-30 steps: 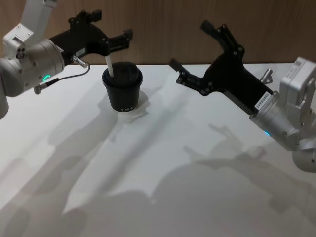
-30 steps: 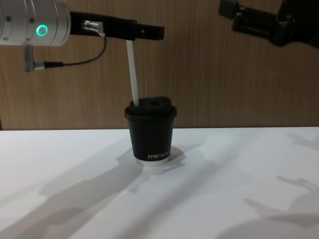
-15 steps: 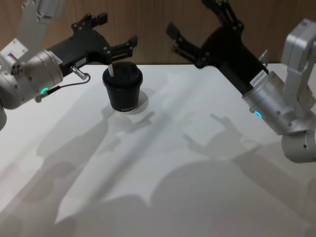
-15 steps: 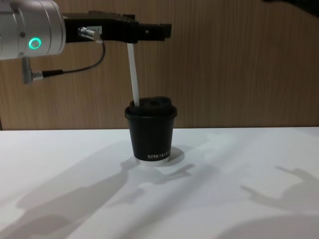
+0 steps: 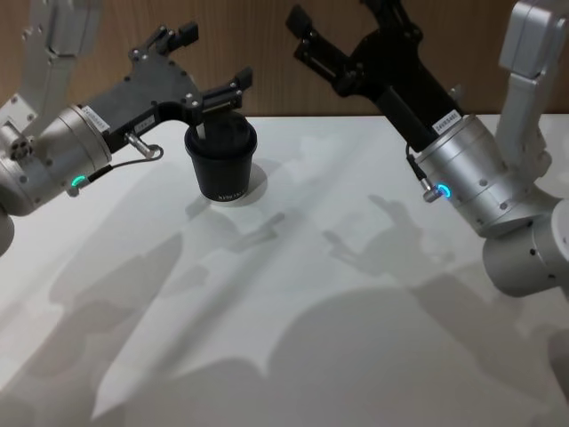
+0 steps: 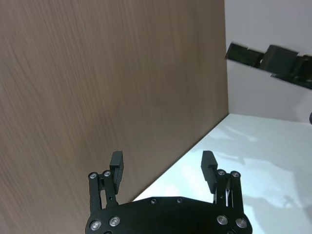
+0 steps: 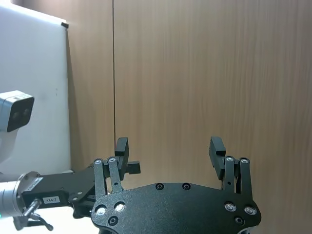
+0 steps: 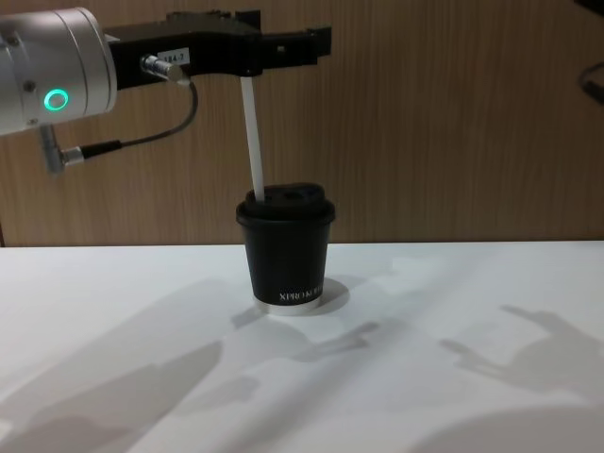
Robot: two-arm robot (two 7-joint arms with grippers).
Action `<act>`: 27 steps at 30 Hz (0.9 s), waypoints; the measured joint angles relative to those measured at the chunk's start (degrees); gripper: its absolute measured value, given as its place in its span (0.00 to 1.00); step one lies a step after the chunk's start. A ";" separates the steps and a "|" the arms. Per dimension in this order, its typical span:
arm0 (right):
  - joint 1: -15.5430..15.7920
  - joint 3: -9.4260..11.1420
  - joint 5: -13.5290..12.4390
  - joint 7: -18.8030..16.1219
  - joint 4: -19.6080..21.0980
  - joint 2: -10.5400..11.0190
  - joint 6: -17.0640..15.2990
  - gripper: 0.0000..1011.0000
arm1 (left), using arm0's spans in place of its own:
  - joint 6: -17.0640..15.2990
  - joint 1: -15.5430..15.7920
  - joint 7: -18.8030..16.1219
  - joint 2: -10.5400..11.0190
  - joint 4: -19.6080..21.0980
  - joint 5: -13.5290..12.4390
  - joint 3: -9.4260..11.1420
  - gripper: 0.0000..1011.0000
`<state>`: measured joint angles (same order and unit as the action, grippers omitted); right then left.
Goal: Pick up the straw with one hand, pass it to the other hand, and insert it into the cup.
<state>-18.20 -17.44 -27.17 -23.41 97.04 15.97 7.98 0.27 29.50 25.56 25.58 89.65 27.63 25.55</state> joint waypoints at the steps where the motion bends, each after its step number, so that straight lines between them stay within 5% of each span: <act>1: 0.11 -0.04 -0.37 0.17 0.13 -0.12 -0.53 0.99 | 0.19 -0.12 0.12 -0.04 0.00 0.13 -0.10 0.99; 15: 1.55 -0.98 -3.70 1.96 1.59 -1.08 -4.87 0.99 | 1.35 -1.78 1.24 -0.85 0.87 1.88 -1.45 0.99; 27: 2.58 -1.74 -4.75 2.91 2.04 -0.91 -6.07 0.99 | -0.45 -2.42 0.52 -0.64 2.07 0.67 -1.59 0.99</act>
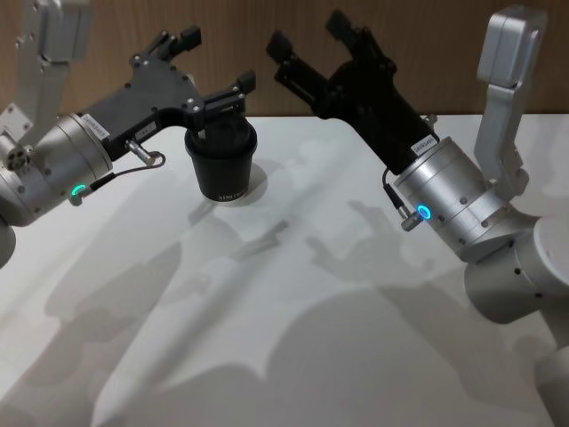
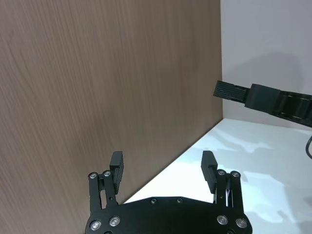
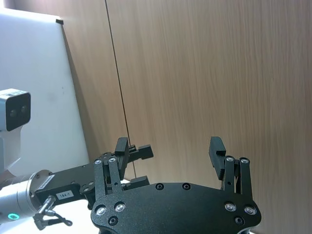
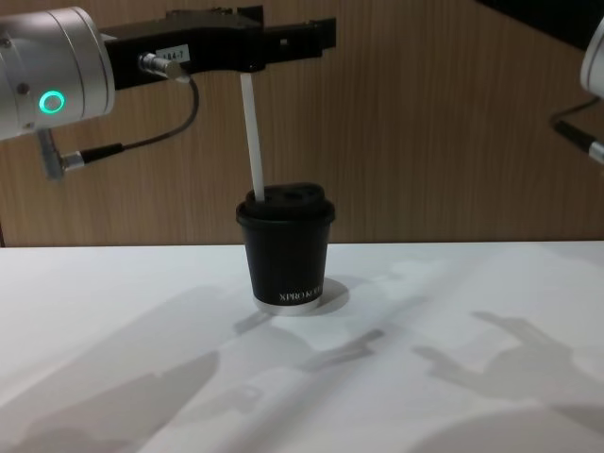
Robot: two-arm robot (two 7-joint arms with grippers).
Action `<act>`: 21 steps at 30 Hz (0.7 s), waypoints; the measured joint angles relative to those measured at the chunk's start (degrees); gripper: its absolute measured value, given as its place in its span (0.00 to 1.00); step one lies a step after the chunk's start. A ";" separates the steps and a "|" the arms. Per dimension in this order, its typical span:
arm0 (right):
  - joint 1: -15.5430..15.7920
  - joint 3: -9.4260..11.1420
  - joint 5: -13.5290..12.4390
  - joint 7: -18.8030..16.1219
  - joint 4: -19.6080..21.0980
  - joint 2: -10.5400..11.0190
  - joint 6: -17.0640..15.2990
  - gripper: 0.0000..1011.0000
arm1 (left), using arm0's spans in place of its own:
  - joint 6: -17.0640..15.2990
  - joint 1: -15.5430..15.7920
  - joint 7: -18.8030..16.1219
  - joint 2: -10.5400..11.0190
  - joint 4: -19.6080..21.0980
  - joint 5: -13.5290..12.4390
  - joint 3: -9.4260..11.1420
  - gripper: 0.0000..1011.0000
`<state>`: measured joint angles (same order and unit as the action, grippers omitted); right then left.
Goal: Pick up the straw with one hand, pass it to the other hand, and insert it into the cup.
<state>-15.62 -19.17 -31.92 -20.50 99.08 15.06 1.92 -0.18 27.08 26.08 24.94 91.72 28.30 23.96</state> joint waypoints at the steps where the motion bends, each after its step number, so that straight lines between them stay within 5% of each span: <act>1: 0.09 -0.04 -0.03 0.05 0.02 0.03 -0.06 0.99 | -0.21 -0.03 -0.15 0.03 0.08 -0.19 0.01 0.99; 21: 0.90 -1.11 -0.51 0.78 -0.09 0.89 -0.34 0.99 | -3.14 -0.84 -2.39 0.11 1.23 -2.48 -0.19 0.99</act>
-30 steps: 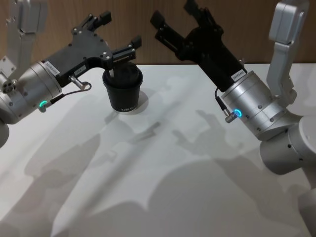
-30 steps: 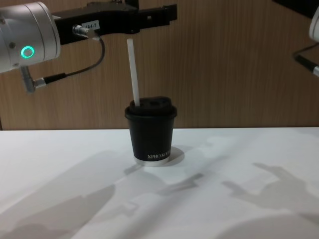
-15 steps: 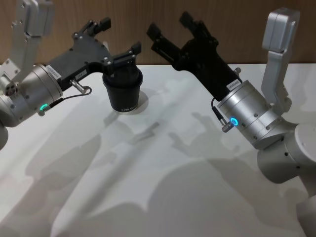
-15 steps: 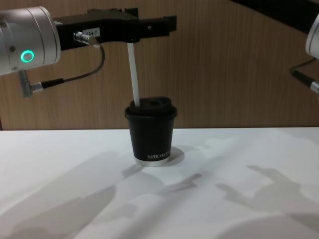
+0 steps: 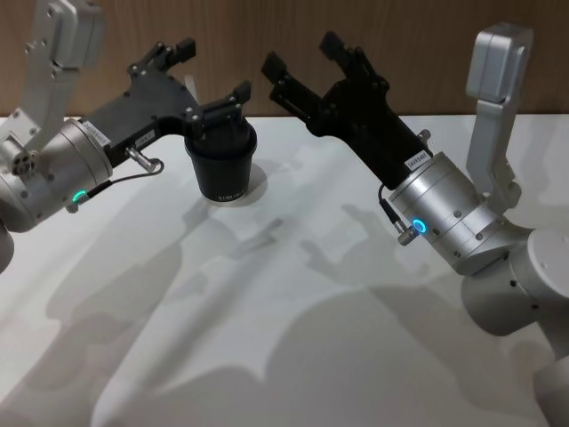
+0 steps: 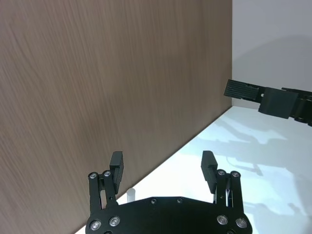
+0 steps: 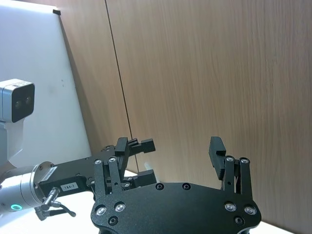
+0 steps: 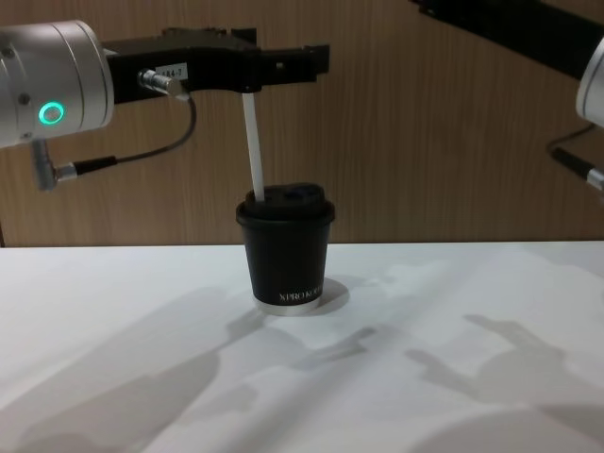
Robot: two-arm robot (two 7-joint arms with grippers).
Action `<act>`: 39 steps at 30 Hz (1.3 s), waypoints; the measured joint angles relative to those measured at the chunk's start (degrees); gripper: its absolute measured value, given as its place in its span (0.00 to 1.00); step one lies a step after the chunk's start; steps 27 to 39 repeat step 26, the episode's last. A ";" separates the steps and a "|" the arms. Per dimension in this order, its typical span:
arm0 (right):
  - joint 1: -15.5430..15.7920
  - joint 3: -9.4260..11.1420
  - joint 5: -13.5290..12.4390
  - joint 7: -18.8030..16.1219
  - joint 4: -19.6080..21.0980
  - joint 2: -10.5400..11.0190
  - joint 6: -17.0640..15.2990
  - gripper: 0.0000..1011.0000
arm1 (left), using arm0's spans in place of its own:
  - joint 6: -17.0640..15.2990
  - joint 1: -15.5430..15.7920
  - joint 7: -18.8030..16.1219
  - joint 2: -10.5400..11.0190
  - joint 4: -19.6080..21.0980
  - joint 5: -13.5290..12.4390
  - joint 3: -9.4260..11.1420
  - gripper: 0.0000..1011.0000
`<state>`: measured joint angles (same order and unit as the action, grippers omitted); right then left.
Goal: Pick up the straw with one hand, pass it to the other hand, and insert it into the cup.
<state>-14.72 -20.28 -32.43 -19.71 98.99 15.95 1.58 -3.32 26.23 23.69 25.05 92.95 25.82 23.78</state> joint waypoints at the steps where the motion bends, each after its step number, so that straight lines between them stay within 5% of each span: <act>1: 0.01 -0.01 0.00 0.01 -0.01 0.01 0.00 0.99 | -0.05 -0.02 -0.04 0.00 0.02 -0.03 -0.01 0.99; 39: 0.10 -0.25 -0.10 0.11 -0.14 0.20 0.09 0.99 | -0.68 -0.20 -0.52 -0.04 0.28 -0.54 -0.14 0.99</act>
